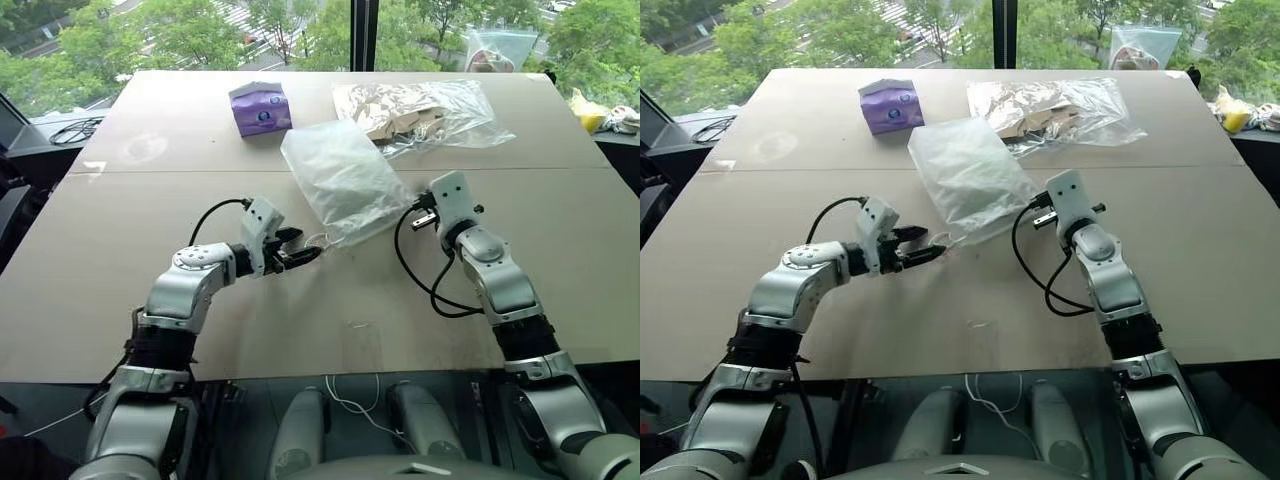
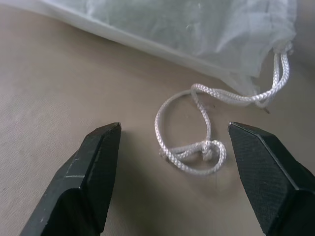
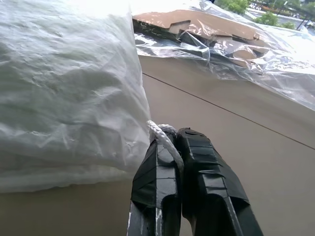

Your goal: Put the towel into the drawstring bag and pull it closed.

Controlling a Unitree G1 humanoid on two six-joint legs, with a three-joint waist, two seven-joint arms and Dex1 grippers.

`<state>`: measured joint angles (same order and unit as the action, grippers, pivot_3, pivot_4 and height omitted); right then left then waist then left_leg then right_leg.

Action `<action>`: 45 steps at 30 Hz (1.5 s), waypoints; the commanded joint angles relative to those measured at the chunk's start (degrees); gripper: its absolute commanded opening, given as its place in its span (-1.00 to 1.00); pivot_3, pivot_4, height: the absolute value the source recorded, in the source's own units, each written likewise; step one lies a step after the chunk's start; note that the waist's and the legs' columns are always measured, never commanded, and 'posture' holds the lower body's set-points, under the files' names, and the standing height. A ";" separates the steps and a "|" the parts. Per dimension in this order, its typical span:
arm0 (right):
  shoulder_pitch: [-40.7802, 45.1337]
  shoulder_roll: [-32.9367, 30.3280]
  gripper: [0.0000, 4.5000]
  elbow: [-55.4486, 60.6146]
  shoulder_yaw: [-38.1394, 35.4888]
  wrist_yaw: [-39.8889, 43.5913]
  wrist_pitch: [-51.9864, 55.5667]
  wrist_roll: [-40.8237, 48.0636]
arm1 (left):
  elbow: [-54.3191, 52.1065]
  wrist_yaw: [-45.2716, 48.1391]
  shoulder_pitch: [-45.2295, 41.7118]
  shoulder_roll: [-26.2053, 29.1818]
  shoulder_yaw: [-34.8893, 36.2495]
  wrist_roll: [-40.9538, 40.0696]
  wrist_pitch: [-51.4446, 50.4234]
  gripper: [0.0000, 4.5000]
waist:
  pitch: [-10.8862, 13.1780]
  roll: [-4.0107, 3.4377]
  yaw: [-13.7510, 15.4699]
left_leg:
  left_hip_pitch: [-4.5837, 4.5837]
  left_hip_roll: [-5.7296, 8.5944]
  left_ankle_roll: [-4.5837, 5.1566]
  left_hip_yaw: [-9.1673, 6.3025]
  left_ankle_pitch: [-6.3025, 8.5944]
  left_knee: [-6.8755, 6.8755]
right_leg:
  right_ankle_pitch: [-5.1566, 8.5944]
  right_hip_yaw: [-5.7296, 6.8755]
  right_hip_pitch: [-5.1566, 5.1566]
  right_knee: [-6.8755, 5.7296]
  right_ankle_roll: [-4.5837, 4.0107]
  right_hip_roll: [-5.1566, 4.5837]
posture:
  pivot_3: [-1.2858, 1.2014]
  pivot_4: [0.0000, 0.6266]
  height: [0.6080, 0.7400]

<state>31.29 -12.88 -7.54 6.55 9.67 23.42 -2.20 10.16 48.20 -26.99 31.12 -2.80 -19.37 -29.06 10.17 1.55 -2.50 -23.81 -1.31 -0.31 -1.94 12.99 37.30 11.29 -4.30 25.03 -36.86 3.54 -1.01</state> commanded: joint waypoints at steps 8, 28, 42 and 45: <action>-0.74 1.74 -1.00 4.22 -1.25 -0.97 0.76 -0.62 | 4.26 -0.46 1.67 -1.54 -5.17 9.77 11.03 0.34 | -0.11 -0.13 0.15 | 0.20 0.02 0.01 -0.03 -0.02 0.13 | 0.02 0.01 -0.28 -0.02 0.03 0.00 | 0.03 -0.52 1.00; 1.91 -2.01 -1.00 -0.58 -2.14 -5.11 -4.32 -6.50 | 8.22 -27.77 1.70 -3.43 6.23 20.21 37.31 -0.98 | -0.24 -0.35 0.05 | 0.27 -0.01 0.00 -0.04 -0.03 0.11 | 0.02 -0.01 -0.27 -0.08 0.05 0.03 | 0.03 -0.52 1.00; 6.58 -2.24 -1.00 -5.69 -16.09 -21.18 -8.69 -4.00 | 9.12 -50.36 -8.68 -1.33 19.00 22.24 37.64 -0.98 | -0.21 -0.29 0.07 | 0.05 0.03 -0.02 -0.03 -0.02 -0.01 | -0.06 0.02 -0.12 0.04 -0.06 -0.03 | 0.03 -0.52 1.00; 6.79 -0.21 -1.00 -6.21 -19.24 -22.27 -6.14 -0.36 | 9.60 -55.22 -9.96 -2.87 23.36 18.91 33.22 -0.98 | -0.21 -0.29 -0.04 | 0.06 0.02 -0.01 -0.04 -0.02 -0.01 | -0.07 0.02 -0.12 0.03 -0.06 -0.02 | 0.03 -0.52 1.00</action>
<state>37.48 -12.43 -13.96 -7.63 -9.82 15.88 -4.12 20.44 -2.19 -35.90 27.17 14.04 1.86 6.52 9.96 1.26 -2.53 -23.75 -1.29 -0.33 -1.98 12.97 37.29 11.22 -4.28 24.92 -36.84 3.48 -1.03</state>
